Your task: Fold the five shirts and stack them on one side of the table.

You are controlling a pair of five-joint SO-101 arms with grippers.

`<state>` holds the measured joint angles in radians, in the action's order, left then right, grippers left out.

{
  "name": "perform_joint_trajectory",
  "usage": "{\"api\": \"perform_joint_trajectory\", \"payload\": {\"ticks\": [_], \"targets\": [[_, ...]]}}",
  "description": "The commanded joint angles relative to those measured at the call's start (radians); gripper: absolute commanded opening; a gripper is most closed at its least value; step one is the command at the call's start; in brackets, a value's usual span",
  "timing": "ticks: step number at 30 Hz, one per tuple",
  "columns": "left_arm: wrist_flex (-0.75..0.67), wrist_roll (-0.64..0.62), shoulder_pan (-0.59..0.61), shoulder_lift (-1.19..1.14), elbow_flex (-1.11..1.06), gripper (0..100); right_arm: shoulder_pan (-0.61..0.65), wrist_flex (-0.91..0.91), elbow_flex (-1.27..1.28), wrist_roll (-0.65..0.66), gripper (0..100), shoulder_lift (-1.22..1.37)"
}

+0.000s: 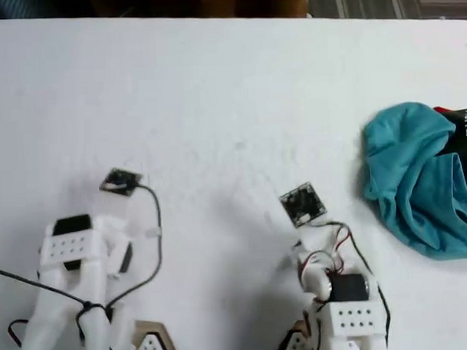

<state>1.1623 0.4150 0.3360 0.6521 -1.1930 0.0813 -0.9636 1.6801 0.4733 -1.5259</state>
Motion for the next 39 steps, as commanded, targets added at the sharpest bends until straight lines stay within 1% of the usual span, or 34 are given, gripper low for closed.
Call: {"api": "perform_joint_trajectory", "payload": {"ticks": [1, 6, 7, 10, 12, 18, 23, 39], "targets": [[-0.008, -0.003, 0.074, 0.021, 0.002, 2, 0.031, -0.050, 0.017, 0.000, 2.0, -0.119], [-0.025, -0.003, 0.176, 0.023, -0.010, 2, 0.114, -0.306, 0.014, 0.000, 2.0, -0.263], [-0.044, -0.003, 0.192, 0.023, -0.025, 2, 0.133, -0.314, 0.012, 0.000, 2.0, -0.277], [-0.140, -0.003, 0.222, 0.023, -0.094, 2, 0.157, -0.308, 0.011, 0.000, 2.0, -0.271], [-0.167, -0.003, 0.224, 0.025, -0.111, 2, 0.159, -0.306, 0.011, 0.000, 2.0, -0.268], [-0.173, -0.003, 0.224, 0.025, -0.116, 2, 0.156, -0.306, 0.011, 0.005, 2.0, -0.268], [-0.226, -0.003, 0.221, 0.023, -0.151, 2, 0.156, -0.306, 0.011, 0.005, 2.0, -0.268], [-0.229, 0.000, 0.222, 0.021, -0.156, 2, 0.156, -0.306, 0.011, 0.005, 2.0, -0.268]]}}
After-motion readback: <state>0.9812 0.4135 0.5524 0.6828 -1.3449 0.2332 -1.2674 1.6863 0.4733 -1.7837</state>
